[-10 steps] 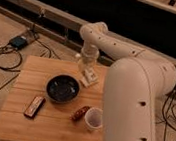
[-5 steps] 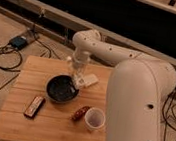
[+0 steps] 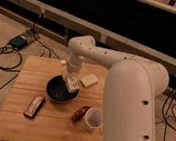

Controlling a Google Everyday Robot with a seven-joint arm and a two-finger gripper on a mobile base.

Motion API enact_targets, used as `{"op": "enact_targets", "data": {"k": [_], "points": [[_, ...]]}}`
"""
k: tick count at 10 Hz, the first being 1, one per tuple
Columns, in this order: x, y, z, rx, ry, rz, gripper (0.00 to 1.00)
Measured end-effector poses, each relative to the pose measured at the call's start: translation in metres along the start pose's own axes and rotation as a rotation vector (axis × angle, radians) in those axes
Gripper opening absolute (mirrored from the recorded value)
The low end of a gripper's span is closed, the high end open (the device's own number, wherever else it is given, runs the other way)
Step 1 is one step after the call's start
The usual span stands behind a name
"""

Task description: Place the bottle in the ceramic bowl

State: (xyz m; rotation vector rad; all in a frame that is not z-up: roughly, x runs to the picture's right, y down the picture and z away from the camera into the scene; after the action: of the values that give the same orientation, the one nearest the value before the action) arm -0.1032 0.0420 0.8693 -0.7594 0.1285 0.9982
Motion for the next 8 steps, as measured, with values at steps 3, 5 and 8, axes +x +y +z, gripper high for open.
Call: {"op": "enact_targets", "data": {"k": [3, 5, 8], "points": [[-0.013, 0.013, 0.017, -0.022, 0.010, -0.061, 0.20], [-0.016, 0.016, 0.031, -0.026, 0.038, -0.091, 0.40], [-0.016, 0.016, 0.041, -0.040, 0.072, -0.100, 0.64]]}}
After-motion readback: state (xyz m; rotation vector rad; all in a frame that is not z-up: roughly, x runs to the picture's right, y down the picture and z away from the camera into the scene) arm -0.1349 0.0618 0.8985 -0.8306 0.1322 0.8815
